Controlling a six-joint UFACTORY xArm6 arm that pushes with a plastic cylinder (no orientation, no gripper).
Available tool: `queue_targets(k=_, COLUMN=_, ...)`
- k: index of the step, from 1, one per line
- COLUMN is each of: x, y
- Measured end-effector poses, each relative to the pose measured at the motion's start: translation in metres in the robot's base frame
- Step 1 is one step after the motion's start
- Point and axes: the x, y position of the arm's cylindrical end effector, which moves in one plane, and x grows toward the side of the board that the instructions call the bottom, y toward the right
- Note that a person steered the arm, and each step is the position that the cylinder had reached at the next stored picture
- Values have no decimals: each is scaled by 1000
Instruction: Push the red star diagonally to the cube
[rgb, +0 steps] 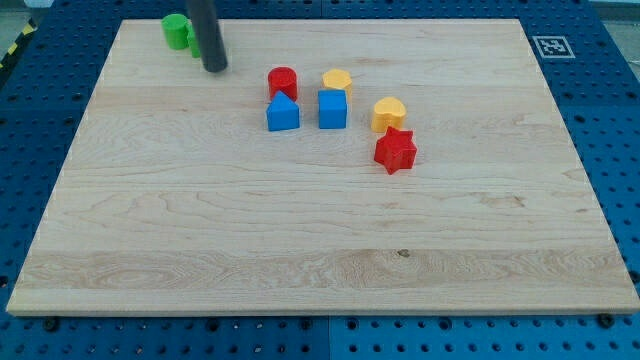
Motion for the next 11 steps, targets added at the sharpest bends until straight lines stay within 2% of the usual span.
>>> queue_targets(k=7, x=193, y=277)
queue_targets(k=10, x=242, y=335)
queue_targets(k=11, x=229, y=334)
